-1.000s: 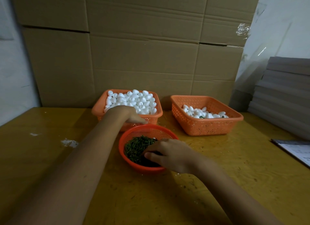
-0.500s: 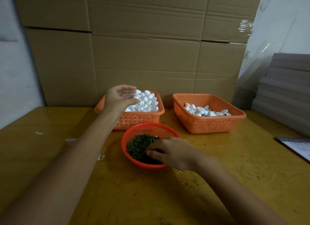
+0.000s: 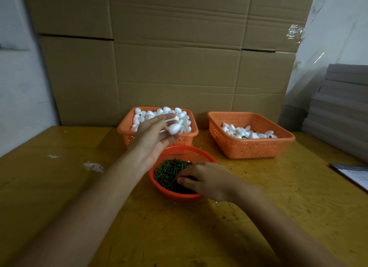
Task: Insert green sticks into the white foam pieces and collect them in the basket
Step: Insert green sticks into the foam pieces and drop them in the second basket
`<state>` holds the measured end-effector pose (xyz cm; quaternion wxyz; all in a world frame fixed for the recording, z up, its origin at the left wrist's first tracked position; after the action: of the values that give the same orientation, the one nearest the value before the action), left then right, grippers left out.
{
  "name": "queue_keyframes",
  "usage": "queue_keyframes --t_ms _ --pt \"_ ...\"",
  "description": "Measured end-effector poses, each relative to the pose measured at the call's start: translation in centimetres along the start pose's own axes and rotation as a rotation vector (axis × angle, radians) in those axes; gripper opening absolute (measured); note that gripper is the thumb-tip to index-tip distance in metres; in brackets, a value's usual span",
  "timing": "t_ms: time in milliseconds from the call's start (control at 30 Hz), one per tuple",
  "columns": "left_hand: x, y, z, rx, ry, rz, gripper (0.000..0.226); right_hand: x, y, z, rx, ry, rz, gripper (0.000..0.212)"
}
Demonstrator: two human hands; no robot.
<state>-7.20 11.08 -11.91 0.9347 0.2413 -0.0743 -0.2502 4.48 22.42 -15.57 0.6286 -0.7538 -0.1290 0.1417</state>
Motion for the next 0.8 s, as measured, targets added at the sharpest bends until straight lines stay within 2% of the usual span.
queue_keyframes --t_ms 133,300,533,800 --pt "0.8 0.2 -1.6 0.001 -0.051 -0.051 0.036 -0.1 -0.1 -0.1 -0.002 -0.009 0.003 0.039" --pt "1.2 -0.4 -2.6 -0.019 -0.053 -0.045 0.017 0.0 -0.4 0.0 0.000 -0.020 0.103 0.027" --pt "1.7 -0.3 -2.7 0.021 -0.035 -0.087 0.037 0.6 -1.3 0.5 -0.065 0.012 0.327 0.015" --pt "1.9 -0.2 -2.7 0.055 -0.026 -0.164 0.030 1.0 -2.2 1.4 -0.164 0.043 0.496 0.021"
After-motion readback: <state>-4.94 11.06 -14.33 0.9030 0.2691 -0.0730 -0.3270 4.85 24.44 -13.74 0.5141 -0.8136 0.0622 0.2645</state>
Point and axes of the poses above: each hand's wrist, its own x-axis away from the middle knuckle, its own y-axis out of the palm, z = x × y, the point moved 6 cm from there along -x, towards the middle knuckle, and after that the axes turned 12 degrees about -y, right-handed, at the moved point
